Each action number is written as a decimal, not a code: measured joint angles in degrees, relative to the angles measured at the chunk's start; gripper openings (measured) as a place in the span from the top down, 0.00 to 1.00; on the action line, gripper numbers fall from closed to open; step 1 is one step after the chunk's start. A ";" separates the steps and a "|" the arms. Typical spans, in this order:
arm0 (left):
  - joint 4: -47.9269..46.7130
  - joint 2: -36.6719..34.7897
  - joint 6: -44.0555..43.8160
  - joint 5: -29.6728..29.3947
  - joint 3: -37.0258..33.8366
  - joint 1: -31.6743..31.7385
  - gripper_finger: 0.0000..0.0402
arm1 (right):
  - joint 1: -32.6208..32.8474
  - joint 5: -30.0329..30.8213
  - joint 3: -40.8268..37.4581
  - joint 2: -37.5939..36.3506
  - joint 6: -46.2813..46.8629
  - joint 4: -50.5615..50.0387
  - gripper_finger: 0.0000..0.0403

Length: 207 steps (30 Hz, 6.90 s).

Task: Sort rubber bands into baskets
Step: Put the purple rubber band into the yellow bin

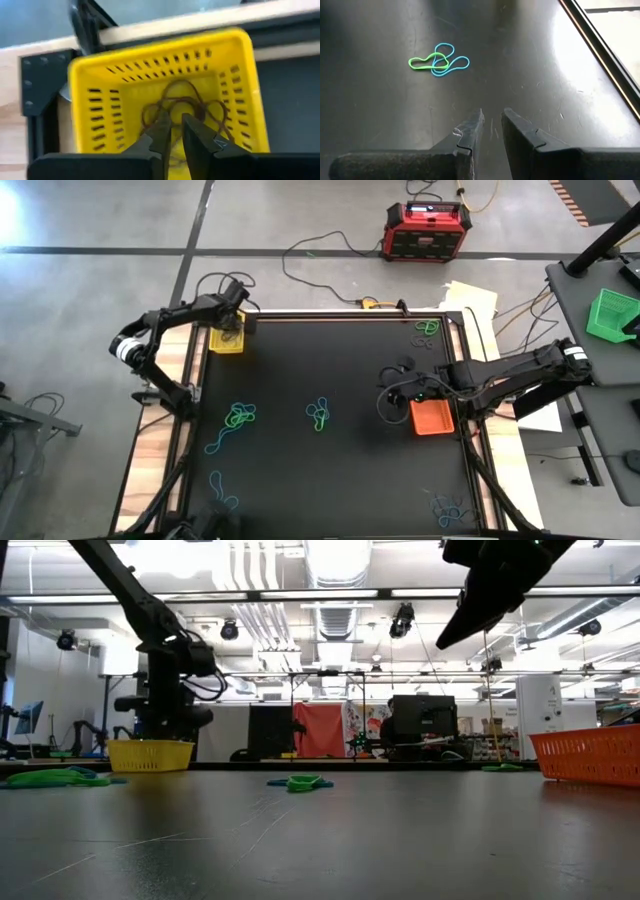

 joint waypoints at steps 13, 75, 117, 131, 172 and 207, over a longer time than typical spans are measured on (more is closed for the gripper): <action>-4.30 -3.89 5.21 1.53 6.44 -3.11 0.76 | 0.04 3.45 -0.15 0.02 -3.40 -0.05 0.83; 31.74 -34.12 -2.23 -9.67 -28.84 -78.35 0.76 | -65.97 -17.99 21.05 45.77 -5.57 -28.29 0.70; 42.79 -36.41 2.45 -13.47 -34.84 -79.25 0.76 | -27.45 -23.19 41.11 48.08 -7.39 1.67 0.98; 10.11 -43.49 -9.81 -12.36 -26.07 -80.69 0.76 | -22.60 -23.04 66.00 69.57 -16.09 -10.39 0.98; 24.73 -37.50 -11.60 -29.11 -28.35 -79.39 0.54 | -18.97 -22.73 76.21 65.99 -16.52 -27.16 0.41; 52.73 11.78 -21.88 -28.73 -18.05 -58.26 0.16 | -8.28 -8.71 26.67 22.93 5.26 -2.16 0.45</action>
